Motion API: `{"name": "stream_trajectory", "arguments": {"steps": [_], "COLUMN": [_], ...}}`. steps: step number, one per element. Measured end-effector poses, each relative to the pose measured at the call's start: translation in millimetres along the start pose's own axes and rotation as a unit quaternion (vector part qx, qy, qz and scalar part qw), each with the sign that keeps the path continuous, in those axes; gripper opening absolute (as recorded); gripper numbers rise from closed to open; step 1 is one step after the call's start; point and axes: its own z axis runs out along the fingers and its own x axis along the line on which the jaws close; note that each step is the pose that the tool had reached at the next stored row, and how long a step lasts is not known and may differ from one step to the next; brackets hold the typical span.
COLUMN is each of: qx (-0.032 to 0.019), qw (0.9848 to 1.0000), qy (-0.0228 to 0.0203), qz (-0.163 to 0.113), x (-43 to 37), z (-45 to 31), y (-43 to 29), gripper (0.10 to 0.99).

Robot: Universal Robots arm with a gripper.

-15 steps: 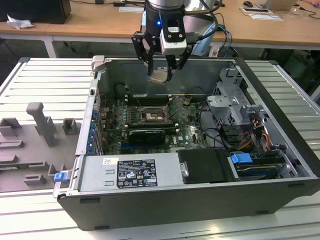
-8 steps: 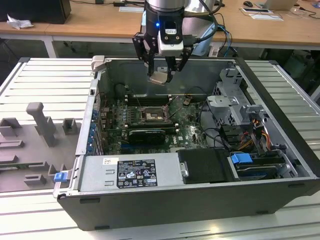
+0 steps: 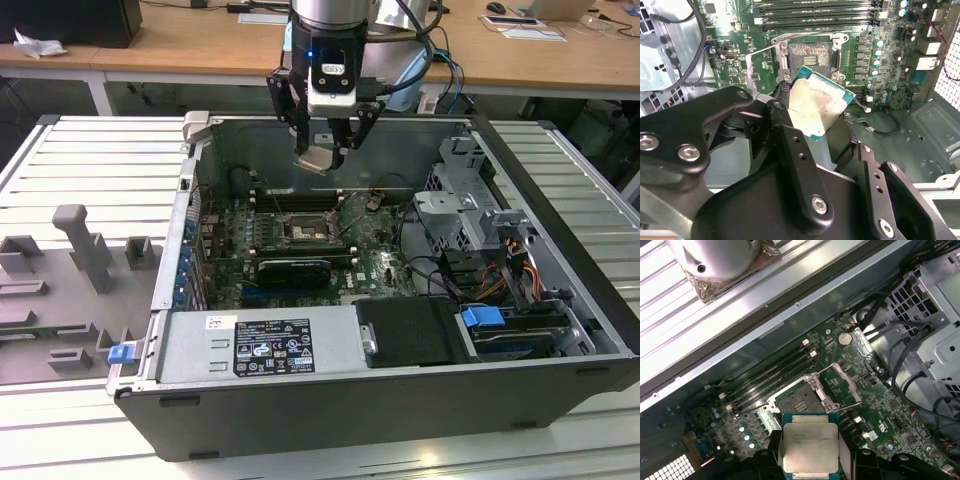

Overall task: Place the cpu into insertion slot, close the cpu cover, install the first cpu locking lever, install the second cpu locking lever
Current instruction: 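Place the cpu into insertion slot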

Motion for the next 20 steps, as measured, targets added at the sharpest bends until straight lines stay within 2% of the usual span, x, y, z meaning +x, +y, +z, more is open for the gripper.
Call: {"name": "stream_trajectory", "arguments": {"steps": [8, 14, 20], "qx": [0.0021, 0.0032, 0.0036], "qw": [0.9989, 0.997, 0.994], "qy": [0.0013, 0.002, 0.0017], "qz": [0.046, 0.078, 0.109], "x": [-0.2, -0.3, -0.4], "z": [5.4, 8.2, 10.4], "y": [-0.4, -0.7, -0.8], "gripper": [0.537, 0.537, 0.537]}}
